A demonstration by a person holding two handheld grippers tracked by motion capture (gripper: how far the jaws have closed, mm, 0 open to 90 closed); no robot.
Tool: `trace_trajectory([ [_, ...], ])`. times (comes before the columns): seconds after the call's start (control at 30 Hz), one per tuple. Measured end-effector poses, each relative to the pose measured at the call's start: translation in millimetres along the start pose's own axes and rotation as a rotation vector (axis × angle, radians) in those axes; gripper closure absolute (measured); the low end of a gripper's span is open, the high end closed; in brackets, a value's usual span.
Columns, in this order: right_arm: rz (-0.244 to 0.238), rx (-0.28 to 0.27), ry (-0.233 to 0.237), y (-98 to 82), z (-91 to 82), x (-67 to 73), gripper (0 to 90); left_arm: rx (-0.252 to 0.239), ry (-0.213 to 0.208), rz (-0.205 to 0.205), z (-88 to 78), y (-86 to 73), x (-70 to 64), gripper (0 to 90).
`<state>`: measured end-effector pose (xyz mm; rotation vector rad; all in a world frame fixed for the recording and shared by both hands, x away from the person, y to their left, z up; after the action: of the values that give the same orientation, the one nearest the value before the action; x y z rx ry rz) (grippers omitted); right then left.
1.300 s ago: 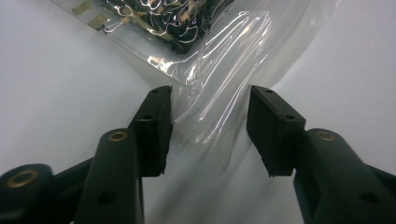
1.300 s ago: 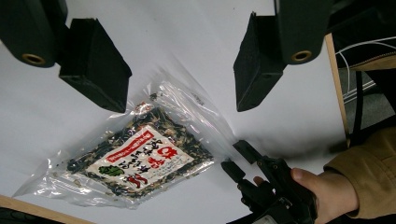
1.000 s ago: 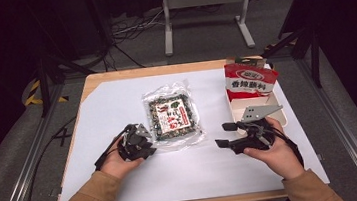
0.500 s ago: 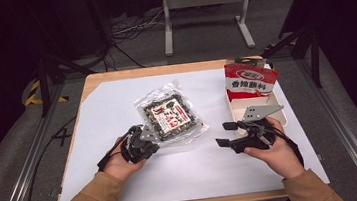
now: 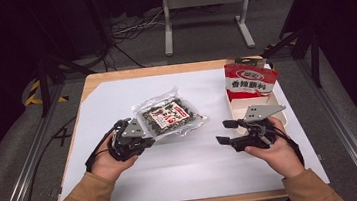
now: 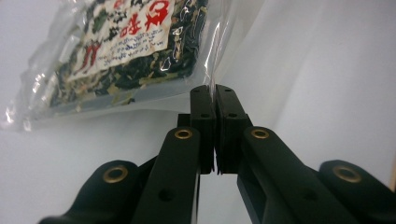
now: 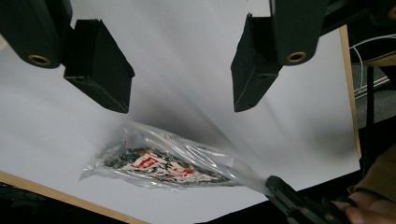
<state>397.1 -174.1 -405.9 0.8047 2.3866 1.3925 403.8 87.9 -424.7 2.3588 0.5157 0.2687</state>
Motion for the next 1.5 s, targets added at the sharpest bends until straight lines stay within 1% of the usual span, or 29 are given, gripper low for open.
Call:
trace_trajectory([
  [0.13,-0.005,-0.001,-0.009,0.2,0.1,-2.1,37.8,-0.032,-0.006,0.02,-15.4,9.4,-6.0,87.9],
  [0.2,-0.015,-0.009,-0.01,1.6,0.3,-2.3,37.8,-0.057,0.0,0.028,-24.0,14.7,-8.5,87.9],
  [0.23,-0.015,-0.009,-0.01,1.6,0.3,-2.3,37.8,-0.057,0.0,0.028,-24.0,14.7,-8.5,88.0],
  [0.33,-0.029,-0.014,-0.012,3.1,1.0,-2.7,38.2,-0.086,0.0,0.024,-30.7,19.0,-10.6,88.0],
  [0.47,-0.05,-0.027,-0.019,5.3,2.6,-4.3,38.6,-0.113,0.007,0.032,-37.9,23.9,-11.9,88.1],
  [0.63,-0.099,-0.05,-0.042,10.0,5.0,-7.7,40.1,-0.149,0.011,0.037,-48.7,29.7,-13.8,88.2],
  [0.7,-0.107,-0.06,-0.036,12.2,5.8,-6.6,41.0,-0.165,0.016,0.038,-52.3,32.0,-15.1,88.2],
  [0.73,-0.114,-0.069,-0.033,14.0,6.5,-5.9,41.2,-0.172,0.009,0.04,-54.2,33.5,-16.6,88.3],
  [0.77,-0.125,-0.076,-0.027,16.3,7.4,-5.1,41.2,-0.177,0.016,0.043,-55.9,34.6,-17.2,88.2],
  [0.87,-0.14,-0.099,-0.001,22.3,10.7,-1.1,40.9,-0.195,0.023,0.052,-60.3,38.2,-19.5,88.3],
  [0.93,-0.152,-0.106,-0.004,25.9,14.1,-1.0,40.3,-0.205,0.028,0.053,-63.4,40.0,-20.5,88.4],
  [1.07,-0.148,-0.103,-0.017,29.0,21.5,-5.6,39.4,-0.237,0.036,0.057,-71.3,44.0,-22.3,88.5],
  [1.13,-0.149,-0.107,-0.026,30.4,24.2,-8.3,38.7,-0.25,0.033,0.06,-75.2,45.8,-23.6,88.5],
  [1.23,-0.152,-0.109,-0.03,31.5,26.4,-9.9,38.2,-0.258,0.029,0.059,-77.7,46.8,-24.3,88.6],
  [1.27,-0.152,-0.114,-0.031,33.1,27.9,-11.2,37.5,-0.26,0.022,0.059,-79.8,47.5,-25.3,88.6],
  [1.3,-0.152,-0.115,-0.031,33.4,28.2,-11.5,36.9,-0.263,0.002,0.055,-81.7,48.3,-27.2,88.6],
  [1.33,-0.152,-0.115,-0.031,33.4,28.2,-11.5,36.9,-0.263,0.002,0.055,-81.7,48.3,-27.2,88.6],
  [1.4,-0.154,-0.116,-0.029,34.3,29.5,-12.6,35.5,-0.264,-0.019,0.051,-83.6,49.4,-29.9,88.6],
  [1.5,-0.156,-0.122,-0.019,36.0,32.8,-12.6,33.8,-0.271,-0.02,0.056,-85.9,51.7,-33.0,88.7],
])
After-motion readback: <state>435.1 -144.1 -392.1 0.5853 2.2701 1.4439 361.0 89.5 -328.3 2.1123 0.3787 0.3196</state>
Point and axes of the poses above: each handheld gripper's, and its own axes: z roughly forward along the jaws, y roughly out of its top, x roughly to its left, the point moved 9 cm from there along z, roughly forward along the jaws, and after that the axes turned 2 degrees about -y, right-handed, at the moved point
